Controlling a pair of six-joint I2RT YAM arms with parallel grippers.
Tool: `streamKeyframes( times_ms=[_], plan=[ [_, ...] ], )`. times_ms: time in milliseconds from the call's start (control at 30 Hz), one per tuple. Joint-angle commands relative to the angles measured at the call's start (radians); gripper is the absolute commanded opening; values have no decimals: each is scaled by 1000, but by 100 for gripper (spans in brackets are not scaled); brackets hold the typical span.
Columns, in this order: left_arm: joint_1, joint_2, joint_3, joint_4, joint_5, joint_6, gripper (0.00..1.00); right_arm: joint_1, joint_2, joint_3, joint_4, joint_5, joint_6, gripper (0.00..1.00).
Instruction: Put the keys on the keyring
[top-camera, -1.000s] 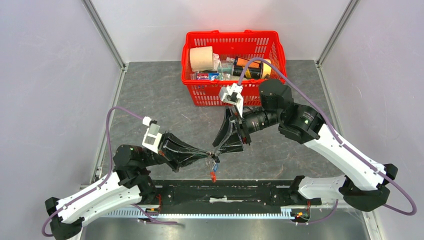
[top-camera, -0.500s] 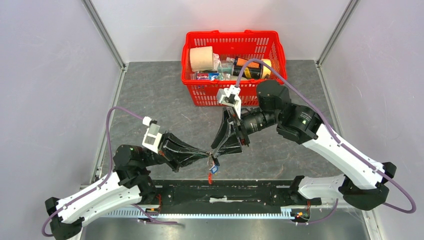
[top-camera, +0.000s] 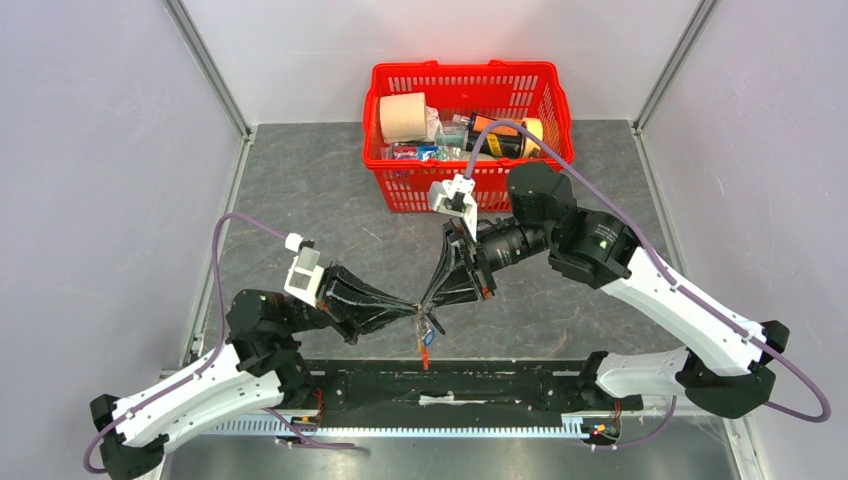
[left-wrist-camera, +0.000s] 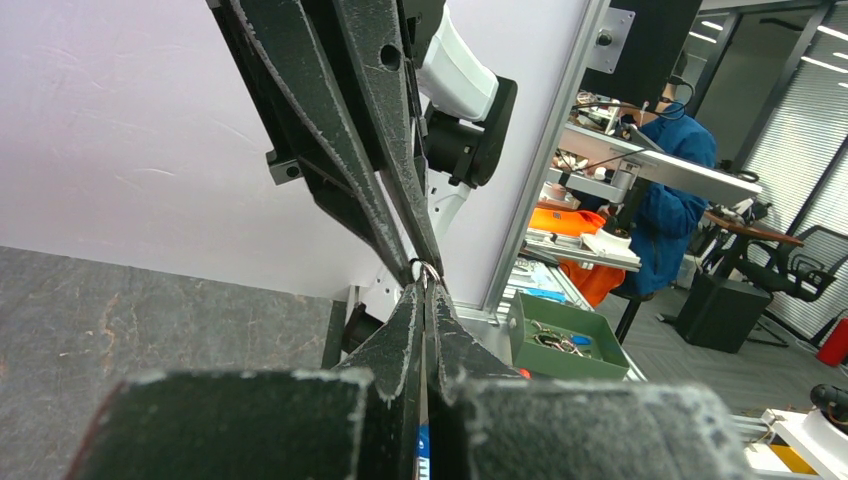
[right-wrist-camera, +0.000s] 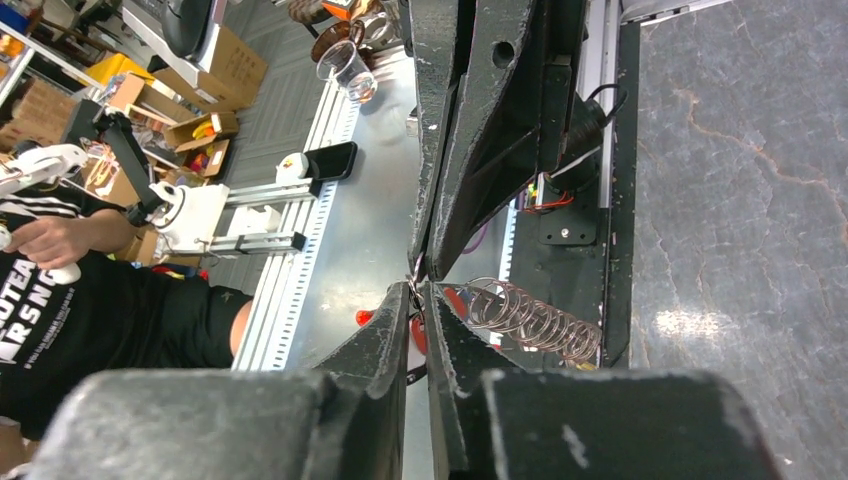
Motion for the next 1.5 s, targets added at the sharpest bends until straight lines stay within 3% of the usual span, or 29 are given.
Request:
streamKeyframes(
  times_ms=[0,67,1033,1467],
  plan=[
    [2,-6,12,59,-11,-25,2,10,-15,24,30,-12,-5,8],
    [2,-7,9,58,-16,-23,2,11,-18,23,30,-16,-4,0],
    [2,-7,14,67,-20,-26,2,66,-61,18,-16,164,28,0],
    [2,-6,12,73,-12,-26,2,91,-58,38,-18,312,87,0]
  ],
)
